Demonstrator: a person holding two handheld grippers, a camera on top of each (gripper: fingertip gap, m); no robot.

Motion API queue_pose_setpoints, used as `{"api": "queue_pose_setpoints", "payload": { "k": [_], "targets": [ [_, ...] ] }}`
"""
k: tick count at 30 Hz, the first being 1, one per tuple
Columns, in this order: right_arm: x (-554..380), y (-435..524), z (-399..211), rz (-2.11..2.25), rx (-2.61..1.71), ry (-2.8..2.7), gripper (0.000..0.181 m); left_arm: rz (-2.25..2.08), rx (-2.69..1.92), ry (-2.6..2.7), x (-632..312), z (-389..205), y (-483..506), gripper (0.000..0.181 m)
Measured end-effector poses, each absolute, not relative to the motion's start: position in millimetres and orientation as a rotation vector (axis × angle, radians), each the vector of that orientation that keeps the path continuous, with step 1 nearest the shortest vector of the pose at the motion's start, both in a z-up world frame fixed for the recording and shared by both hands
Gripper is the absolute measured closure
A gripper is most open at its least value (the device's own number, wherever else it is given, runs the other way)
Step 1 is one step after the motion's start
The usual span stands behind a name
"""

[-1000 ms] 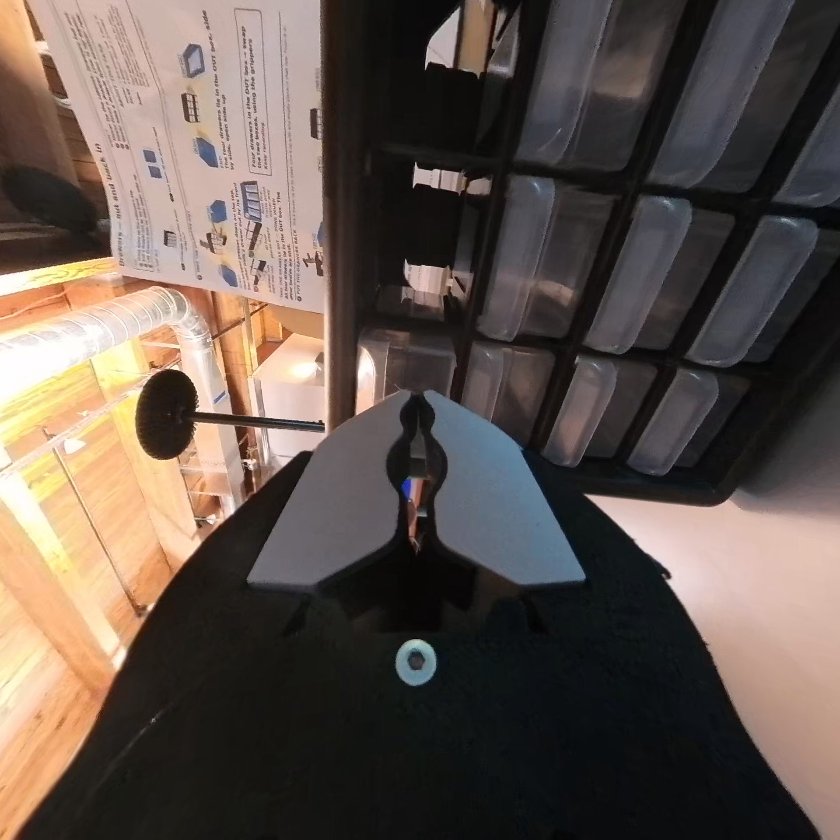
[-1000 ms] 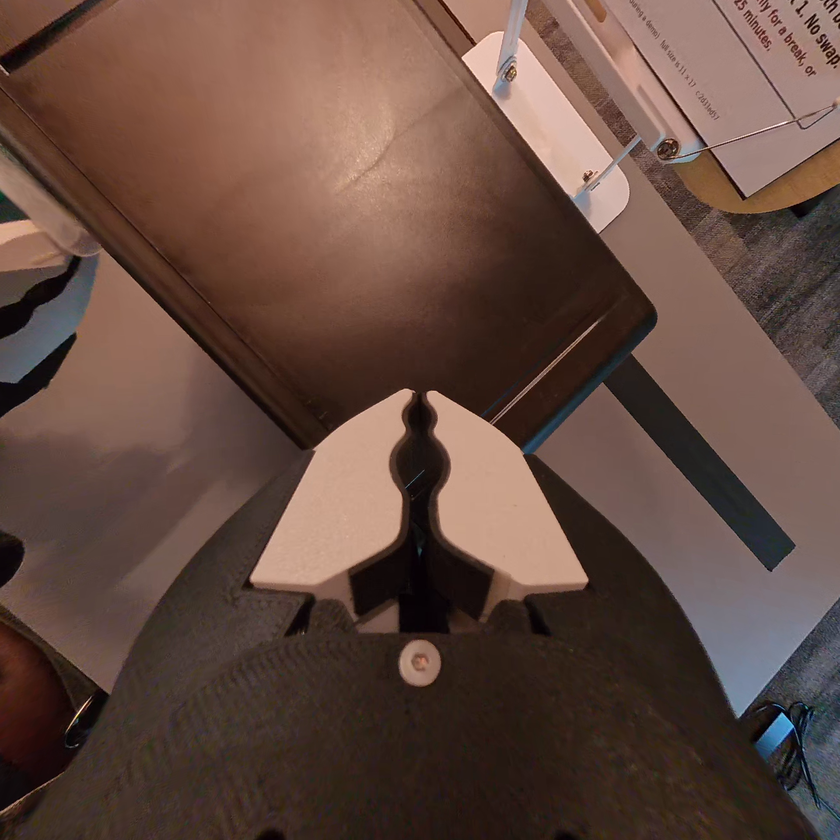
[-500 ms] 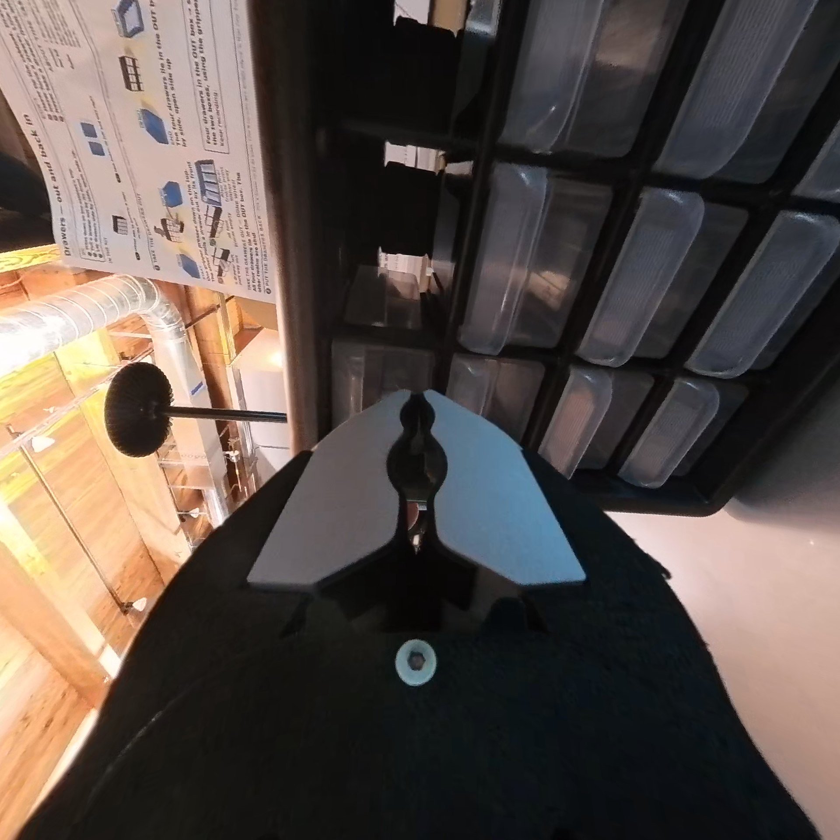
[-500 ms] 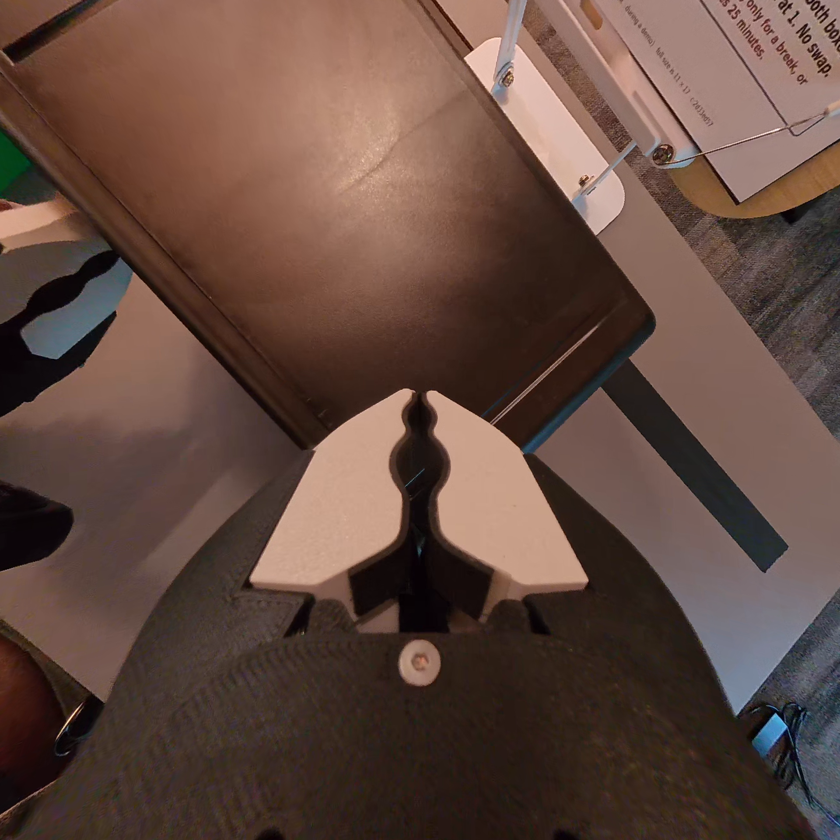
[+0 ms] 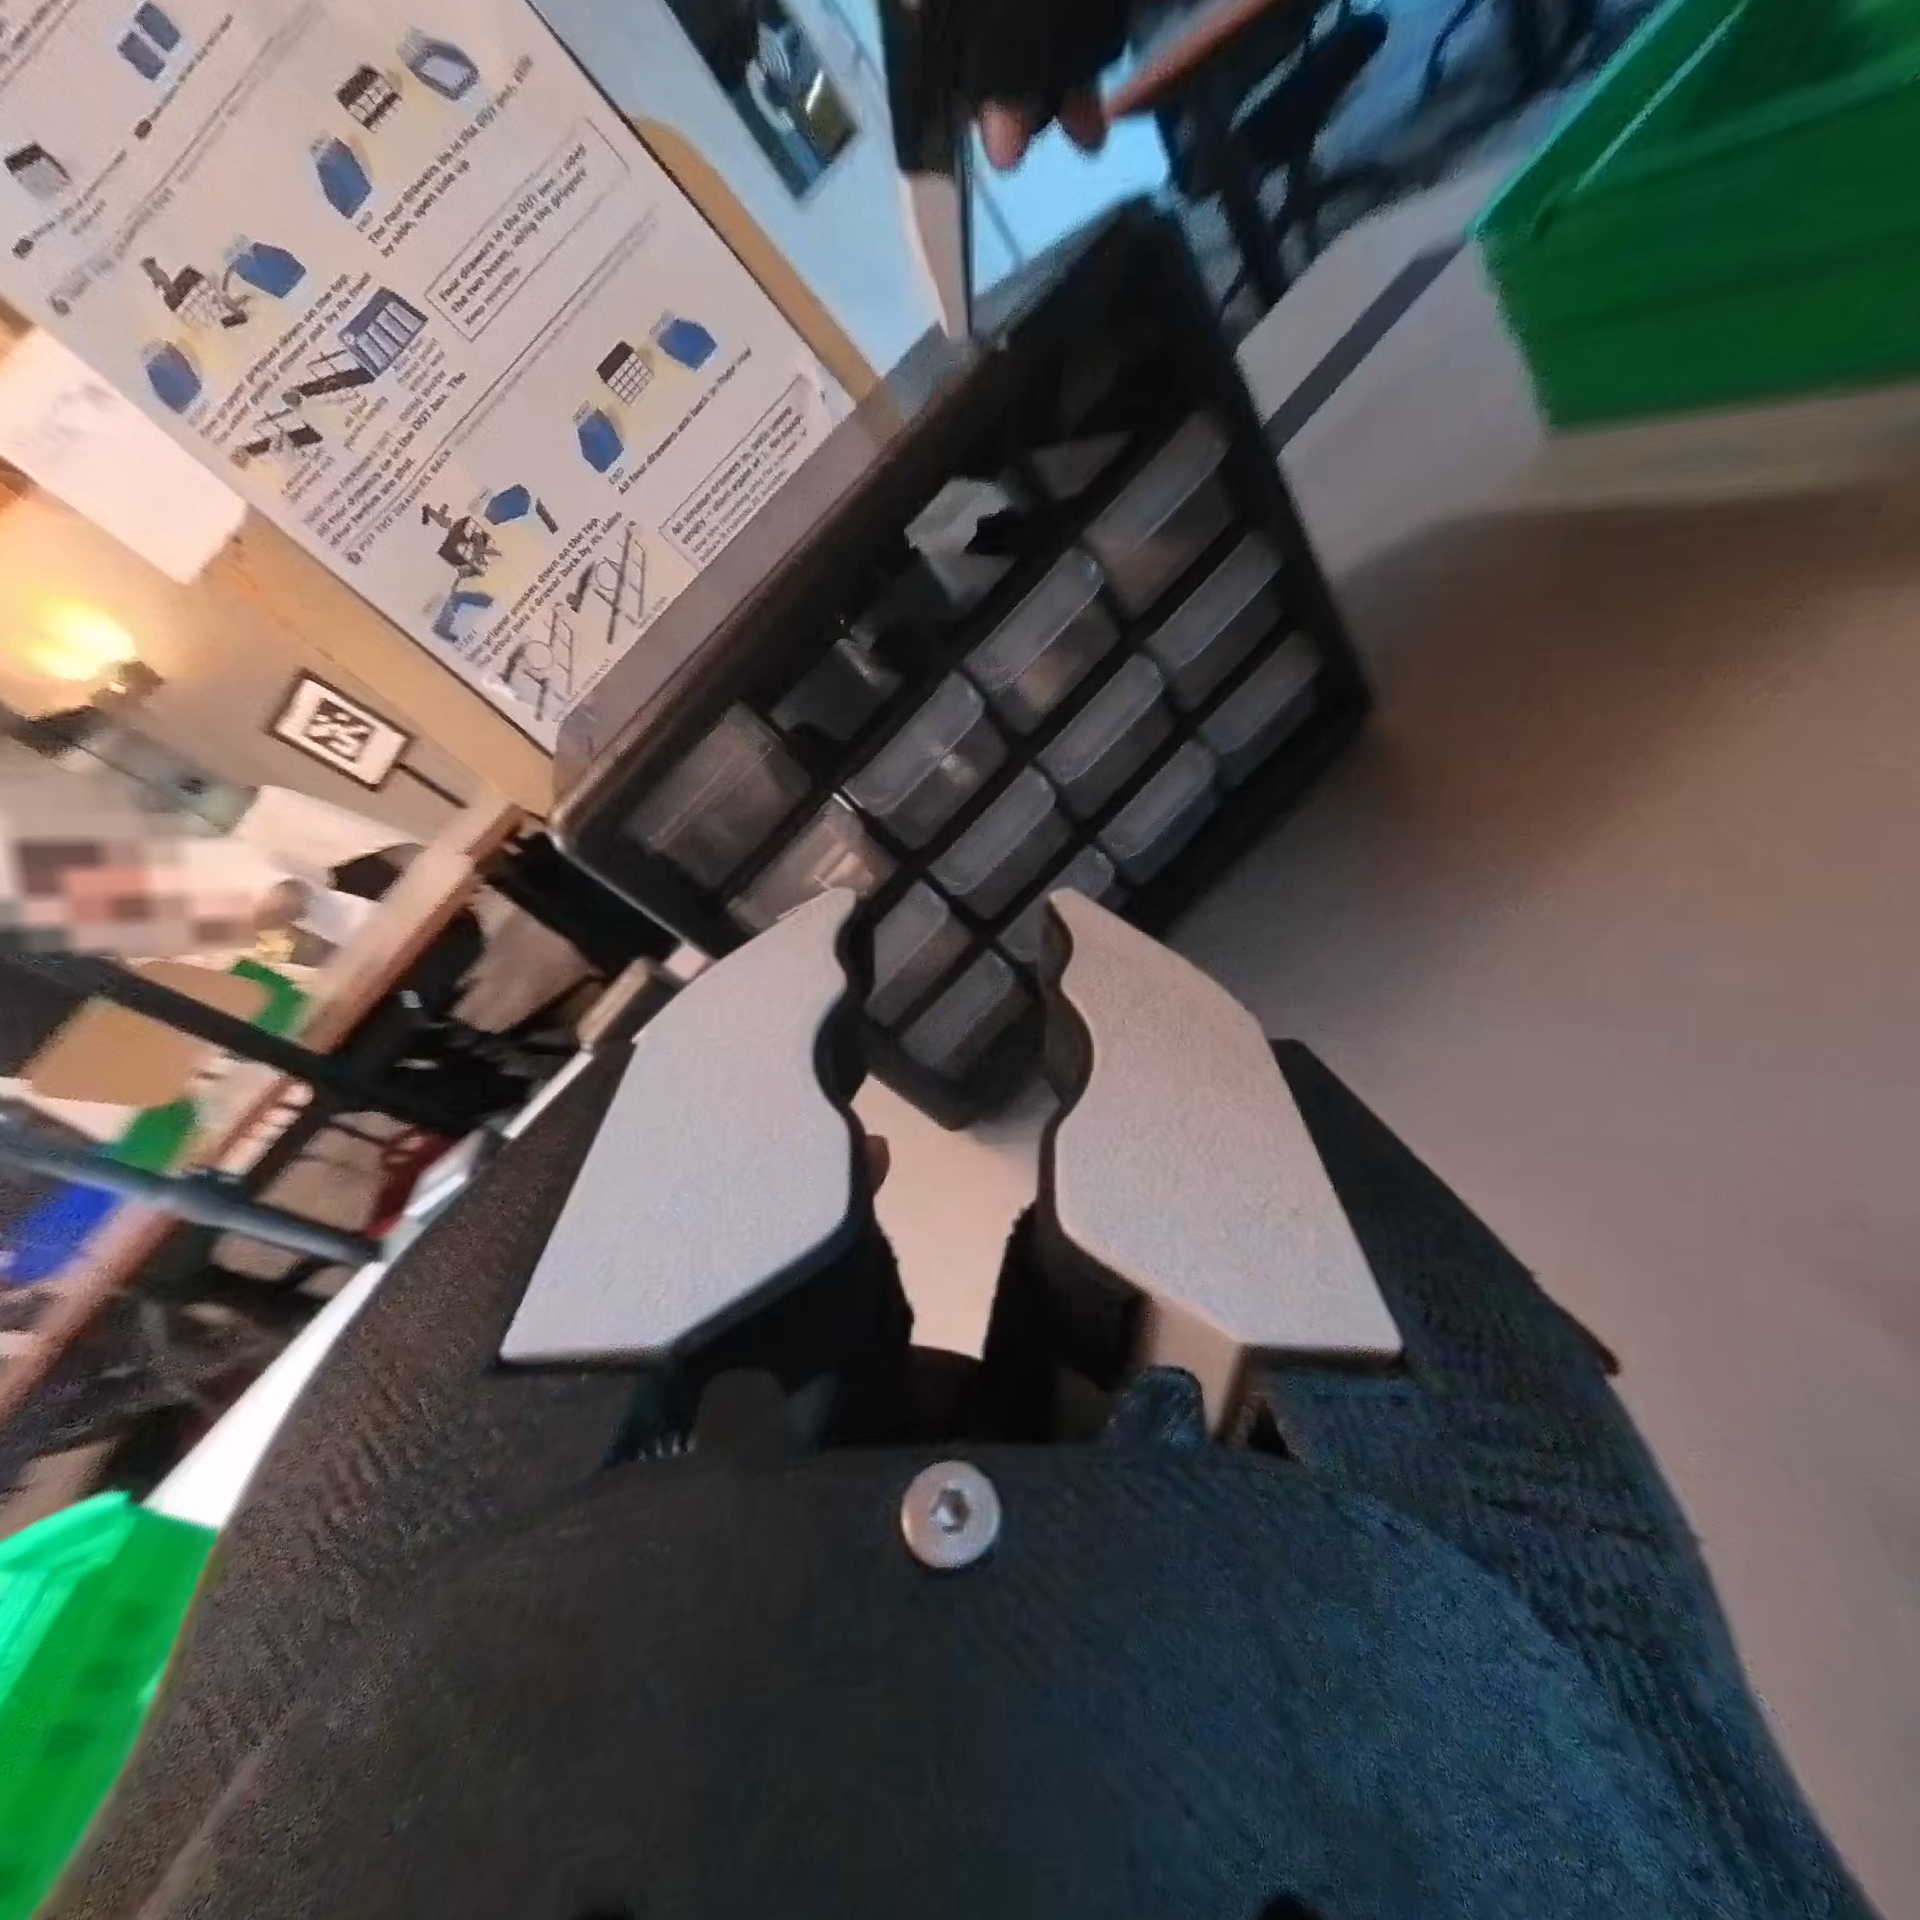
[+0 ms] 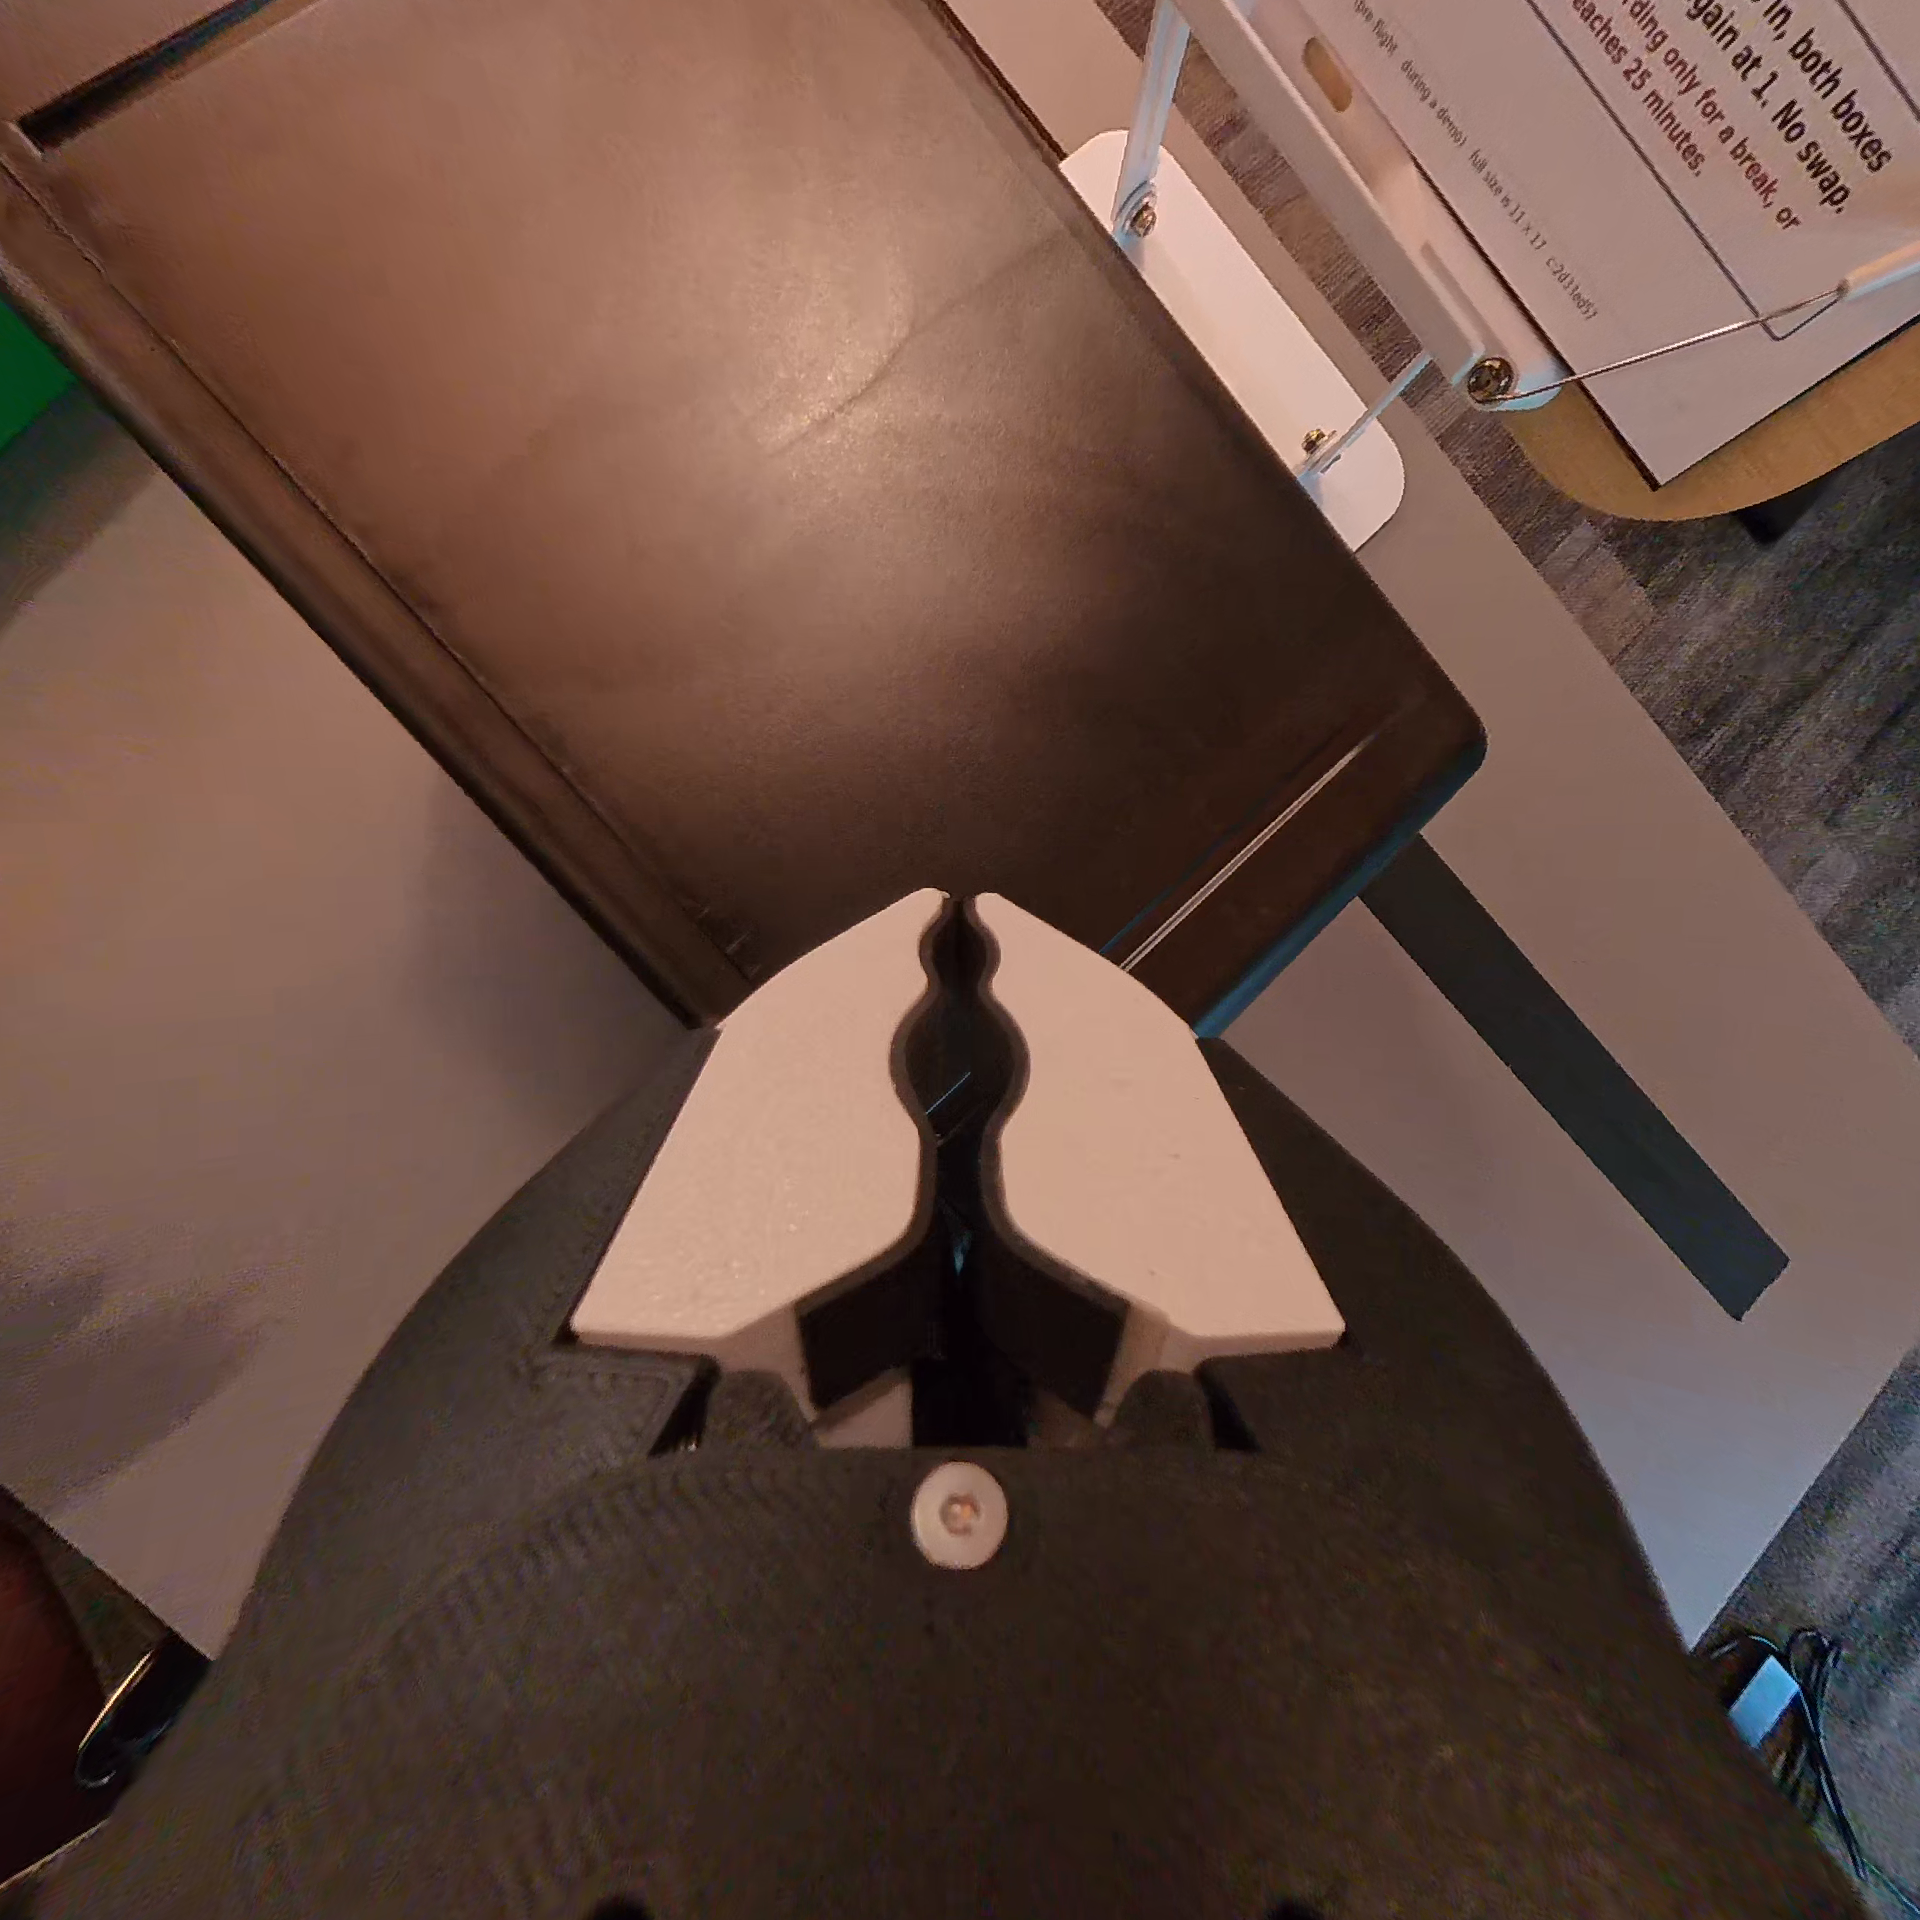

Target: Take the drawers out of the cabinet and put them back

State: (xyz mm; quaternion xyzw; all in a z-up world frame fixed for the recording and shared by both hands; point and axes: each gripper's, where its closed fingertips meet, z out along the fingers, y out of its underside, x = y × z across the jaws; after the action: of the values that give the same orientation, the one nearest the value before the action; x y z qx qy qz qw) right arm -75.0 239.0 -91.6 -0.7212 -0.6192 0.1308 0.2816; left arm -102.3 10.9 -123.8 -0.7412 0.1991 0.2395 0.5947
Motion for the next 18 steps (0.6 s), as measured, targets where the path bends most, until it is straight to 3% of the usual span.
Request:
{"api": "queue_pose_setpoints", "payload": {
  "k": [8, 18],
  "targets": [
    [-75, 239, -92, 0.333, -1.911, -1.620, 0.180, 0.377, -1.707, 0.199, -142, -127, -64, 0.148],
    [-75, 240, -90, 0.262, -1.787, -1.535, 0.175, 0.339, -1.724, 0.089, -173, -129, -74, 0.143]
  ]
}}
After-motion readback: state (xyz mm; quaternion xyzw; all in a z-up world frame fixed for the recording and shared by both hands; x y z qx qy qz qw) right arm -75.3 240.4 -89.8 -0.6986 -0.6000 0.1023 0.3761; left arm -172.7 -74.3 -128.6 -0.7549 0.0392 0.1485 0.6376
